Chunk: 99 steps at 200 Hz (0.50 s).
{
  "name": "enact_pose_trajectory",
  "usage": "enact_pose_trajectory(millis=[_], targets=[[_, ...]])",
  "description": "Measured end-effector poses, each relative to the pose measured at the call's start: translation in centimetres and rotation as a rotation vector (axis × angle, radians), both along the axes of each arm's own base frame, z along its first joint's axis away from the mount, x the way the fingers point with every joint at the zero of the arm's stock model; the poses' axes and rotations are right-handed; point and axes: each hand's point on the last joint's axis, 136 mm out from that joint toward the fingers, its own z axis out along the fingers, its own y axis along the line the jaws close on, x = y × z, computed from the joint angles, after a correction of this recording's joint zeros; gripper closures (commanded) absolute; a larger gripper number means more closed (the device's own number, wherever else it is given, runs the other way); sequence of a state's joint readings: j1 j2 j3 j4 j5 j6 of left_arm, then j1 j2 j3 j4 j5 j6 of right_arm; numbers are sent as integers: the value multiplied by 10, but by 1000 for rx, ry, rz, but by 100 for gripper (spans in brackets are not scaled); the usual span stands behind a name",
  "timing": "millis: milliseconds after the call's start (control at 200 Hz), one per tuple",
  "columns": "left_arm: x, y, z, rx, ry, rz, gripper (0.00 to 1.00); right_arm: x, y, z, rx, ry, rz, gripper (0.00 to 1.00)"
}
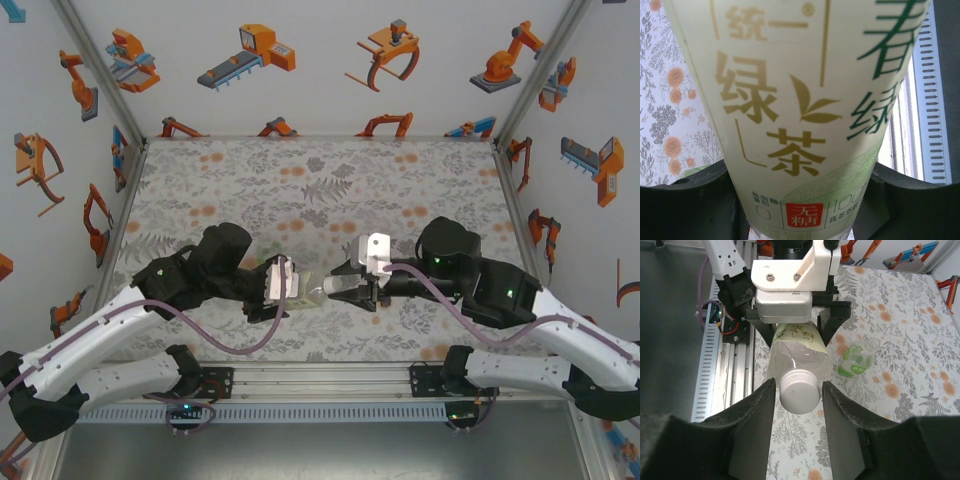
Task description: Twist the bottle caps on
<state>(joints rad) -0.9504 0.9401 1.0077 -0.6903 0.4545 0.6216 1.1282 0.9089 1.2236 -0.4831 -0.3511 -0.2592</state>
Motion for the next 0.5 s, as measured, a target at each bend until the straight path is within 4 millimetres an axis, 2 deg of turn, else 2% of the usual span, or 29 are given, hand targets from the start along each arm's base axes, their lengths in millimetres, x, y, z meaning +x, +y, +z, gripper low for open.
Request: enact_pose_trajectory(millis=[140, 300, 381, 426, 496], targets=[[0, 0, 0, -1, 0, 0, 100, 1, 1, -5, -11, 3, -3, 60], [-1, 1, 0, 3, -2, -3, 100, 2, 1, -6, -16, 6, -8, 77], [-1, 1, -1, 4, -3, -4, 100, 3, 1, -6, -12, 12, -14, 89], [-1, 1, -1, 5, -2, -3, 100, 4, 1, -6, -7, 23, -24, 100], [-1, 2, -1, 8, -1, -2, 100, 6, 1, -7, 13, 53, -48, 100]])
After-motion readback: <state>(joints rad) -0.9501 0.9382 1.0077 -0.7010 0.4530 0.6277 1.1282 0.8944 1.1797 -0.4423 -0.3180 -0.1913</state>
